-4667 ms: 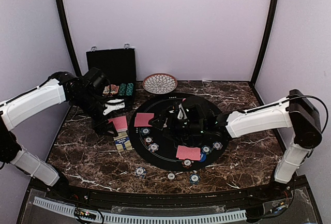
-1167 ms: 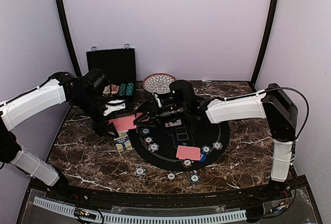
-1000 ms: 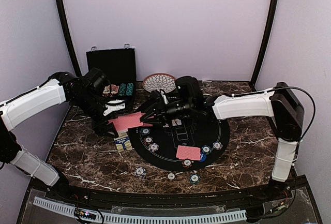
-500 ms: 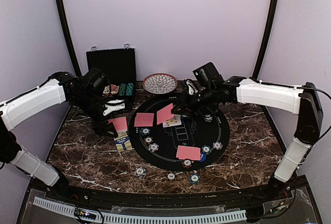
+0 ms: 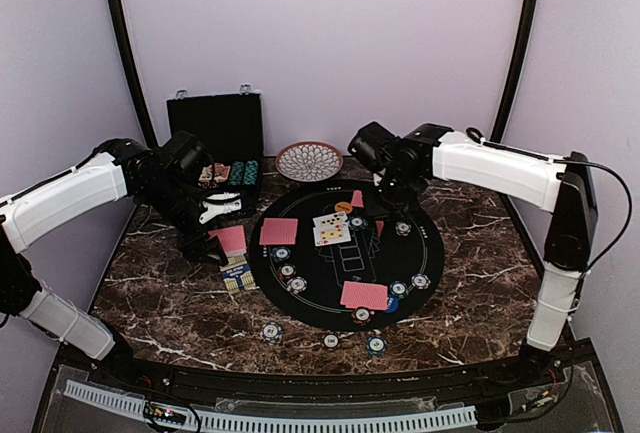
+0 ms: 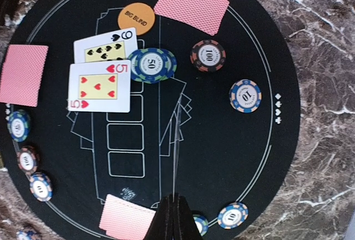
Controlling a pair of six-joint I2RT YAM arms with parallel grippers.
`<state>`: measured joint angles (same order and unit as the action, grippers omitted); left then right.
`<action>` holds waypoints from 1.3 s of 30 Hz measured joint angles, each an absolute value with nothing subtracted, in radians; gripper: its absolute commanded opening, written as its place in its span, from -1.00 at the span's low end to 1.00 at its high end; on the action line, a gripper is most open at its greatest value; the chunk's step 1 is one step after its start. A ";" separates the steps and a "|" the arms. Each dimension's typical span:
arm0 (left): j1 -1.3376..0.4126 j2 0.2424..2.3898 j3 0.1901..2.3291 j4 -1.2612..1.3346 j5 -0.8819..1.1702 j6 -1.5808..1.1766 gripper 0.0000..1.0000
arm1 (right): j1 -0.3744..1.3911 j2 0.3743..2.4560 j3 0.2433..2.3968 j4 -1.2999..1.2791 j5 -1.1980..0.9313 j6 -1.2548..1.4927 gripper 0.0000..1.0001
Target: Distribute texas hold em gaming equipment
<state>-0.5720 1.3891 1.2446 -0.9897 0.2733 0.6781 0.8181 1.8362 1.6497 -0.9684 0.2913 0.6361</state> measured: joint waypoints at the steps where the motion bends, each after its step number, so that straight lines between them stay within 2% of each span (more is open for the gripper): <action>1: -0.572 1.389 1.245 -0.990 0.273 0.678 -1.00 | 0.834 1.869 1.687 -1.001 0.333 0.636 -1.00; 7: -0.572 1.389 1.245 -0.990 0.272 0.678 -1.00 | 0.942 2.103 1.913 -1.170 0.534 0.645 -1.00; 11: -0.572 1.389 1.245 -0.990 0.272 0.678 -1.00 | 0.990 2.232 1.989 -1.240 0.577 0.652 -1.00; 27: -0.572 1.389 1.244 -0.989 0.272 0.678 -1.00 | 1.038 2.394 2.165 -1.227 0.446 0.648 -1.00; 31: -0.572 1.389 1.244 -0.989 0.272 0.678 -1.00 | 1.039 2.435 2.202 -1.204 0.403 0.646 -0.78; 35: -0.572 1.389 1.244 -0.989 0.272 0.678 -1.00 | 1.039 2.444 2.202 -1.179 0.361 0.644 -0.46; 39: -0.572 1.389 1.243 -0.989 0.272 0.678 -1.00 | 1.033 2.444 2.197 -1.121 0.310 0.648 -0.22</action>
